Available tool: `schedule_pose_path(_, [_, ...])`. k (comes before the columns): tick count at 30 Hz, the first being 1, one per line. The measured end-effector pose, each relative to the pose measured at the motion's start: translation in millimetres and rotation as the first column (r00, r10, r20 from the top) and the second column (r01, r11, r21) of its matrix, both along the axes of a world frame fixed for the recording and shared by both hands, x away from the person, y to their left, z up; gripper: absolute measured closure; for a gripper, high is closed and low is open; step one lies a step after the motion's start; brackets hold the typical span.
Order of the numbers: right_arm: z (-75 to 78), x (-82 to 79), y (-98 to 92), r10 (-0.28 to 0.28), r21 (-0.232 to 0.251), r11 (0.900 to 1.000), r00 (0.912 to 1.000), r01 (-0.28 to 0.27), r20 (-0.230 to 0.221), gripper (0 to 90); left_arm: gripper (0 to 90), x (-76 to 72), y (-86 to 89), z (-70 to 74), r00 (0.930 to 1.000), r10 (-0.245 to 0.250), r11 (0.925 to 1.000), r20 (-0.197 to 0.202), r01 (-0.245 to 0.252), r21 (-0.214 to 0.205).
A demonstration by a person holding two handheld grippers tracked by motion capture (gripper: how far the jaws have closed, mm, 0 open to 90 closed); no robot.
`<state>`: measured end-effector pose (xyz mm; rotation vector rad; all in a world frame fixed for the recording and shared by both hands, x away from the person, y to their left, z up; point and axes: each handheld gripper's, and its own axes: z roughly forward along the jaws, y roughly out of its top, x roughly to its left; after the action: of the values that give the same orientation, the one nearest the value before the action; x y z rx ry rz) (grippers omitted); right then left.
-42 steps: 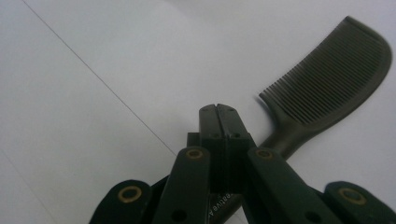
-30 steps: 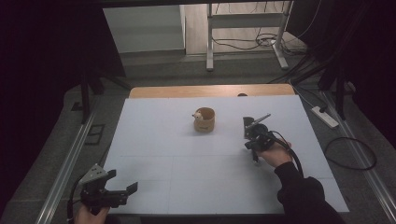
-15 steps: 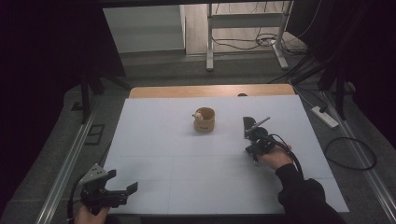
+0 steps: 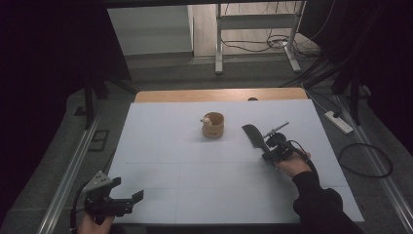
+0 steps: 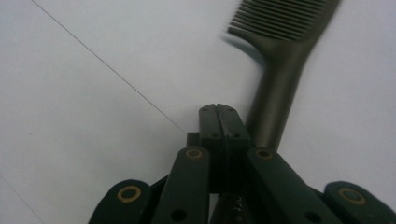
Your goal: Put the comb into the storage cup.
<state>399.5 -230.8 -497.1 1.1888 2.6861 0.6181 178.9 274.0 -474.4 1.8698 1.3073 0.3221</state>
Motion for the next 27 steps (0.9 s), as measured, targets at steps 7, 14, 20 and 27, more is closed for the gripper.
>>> schedule_pose_path(7, [-0.1, 1.6, -4.9, -0.014, 0.000, 0.9999, 0.9999, 0.014, -0.002, 89.6, 0.2, 0.0, 0.0, 0.0, 1.0000, 0.003, 1.0000, -0.001, -0.003, -0.002])
schedule_pose_path(14, [0.4, 1.2, -4.7, -0.018, 0.001, 0.9998, 0.9998, 0.018, -0.006, 89.5, 0.2, 0.2, 0.2, -0.1, 1.0000, 0.005, 1.0000, -0.001, -0.005, -0.002])
schedule_pose_path(20, [12.6, -7.2, -0.3, 0.005, 0.040, 0.9992, 0.9995, -0.006, 0.032, 82.4, 0.2, 0.3, 0.3, -0.1, 1.0000, 0.006, 1.0000, -0.003, -0.006, -0.002])
schedule_pose_path(27, [20.1, -14.9, 6.3, 0.025, 0.034, 0.9990, 0.9969, -0.028, 0.075, 62.5, 0.2, 0.5, 0.2, -0.1, 1.0000, 0.006, 1.0000, -0.003, -0.006, -0.002])
